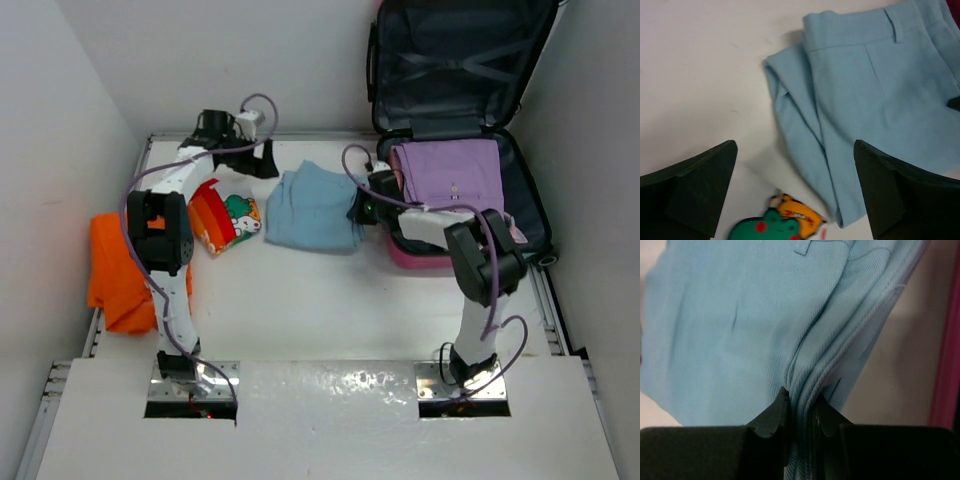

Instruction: Pack the luggage

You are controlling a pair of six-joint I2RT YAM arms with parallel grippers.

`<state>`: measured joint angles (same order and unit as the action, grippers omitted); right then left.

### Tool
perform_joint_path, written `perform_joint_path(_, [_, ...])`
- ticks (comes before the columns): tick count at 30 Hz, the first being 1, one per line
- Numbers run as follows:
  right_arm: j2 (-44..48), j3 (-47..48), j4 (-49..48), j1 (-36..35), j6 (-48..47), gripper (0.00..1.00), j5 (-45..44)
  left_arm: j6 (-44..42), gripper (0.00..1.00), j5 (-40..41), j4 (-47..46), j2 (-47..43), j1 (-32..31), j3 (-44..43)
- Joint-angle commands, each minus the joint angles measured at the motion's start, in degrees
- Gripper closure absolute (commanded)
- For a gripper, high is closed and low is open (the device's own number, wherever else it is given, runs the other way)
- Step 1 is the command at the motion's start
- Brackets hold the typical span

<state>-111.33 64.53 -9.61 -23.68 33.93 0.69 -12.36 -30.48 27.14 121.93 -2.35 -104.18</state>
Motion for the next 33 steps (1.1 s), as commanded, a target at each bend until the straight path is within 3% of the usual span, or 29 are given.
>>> perform_joint_path(1, [9.71,-10.52,3.63,-1.8,-7.64,1.0,3.45,-2.67,0.0,-5.47,7.58,-5.19,-2.12,7.2])
perform_joint_path(6, [14.56,-17.07,4.59,-4.26,-8.79,1.0,3.7,-1.01,0.0,-1.88,4.77,-11.1,-6.79,20.23])
perform_joint_path(11, [15.0,-19.18,4.95,-7.61,-9.33,1.0,2.3,3.82,0.0,7.79,2.04,-10.48,-12.23,24.64])
perform_joint_path(15, [17.02,-21.9,3.46,-7.69,-8.01,1.0,1.07,5.33,0.0,13.75,3.01,-11.71,-12.94,28.32])
perform_joint_path(18, [17.81,-23.22,4.06,-7.96,-7.74,1.0,0.63,5.41,0.0,13.88,3.27,-12.15,-12.94,32.01])
perform_joint_path(19, [17.64,-22.88,4.94,-8.22,-7.48,0.93,0.28,5.68,0.0,13.17,3.1,-11.89,-13.64,32.89])
perform_joint_path(21, [16.5,-21.21,10.18,-8.4,-7.48,0.5,0.02,5.94,0.0,13.08,1.87,-11.8,-14.96,35.61])
perform_joint_path(23, [15.79,-17.96,15.56,-9.1,-7.74,0.22,-3.21,7.08,0.02,13.17,-0.75,-11.37,-16.28,37.38])
perform_joint_path(24, [15.79,-16.65,18.45,-9.54,-8.09,0.08,-4.46,7.43,0.11,12.03,-1.29,-10.67,-16.28,38.43])
perform_joint_path(25, [15.97,-16.02,19.53,-9.71,-8.18,0.01,-5.25,7.7,0.18,11.76,-1.64,-10.22,-16.28,38.53])
perform_joint_path(26, [16.05,-15.49,20.41,-9.89,-8.18,0.01,-6.82,8.4,0.28,10.89,-2.08,-9.7,-16.2,38.53])
perform_joint_path(27, [16.4,-14.88,21.81,-10.07,-7.31,0.01,-7.88,8.75,0.57,10.44,-2.43,-9.34,-16.2,38.87])
perform_joint_path(33, [11.25,-17.16,11.99,-9.98,-3.19,0.01,-2.02,9.9,1.0,6.32,-4.11,-9.87,-15.76,39.32])
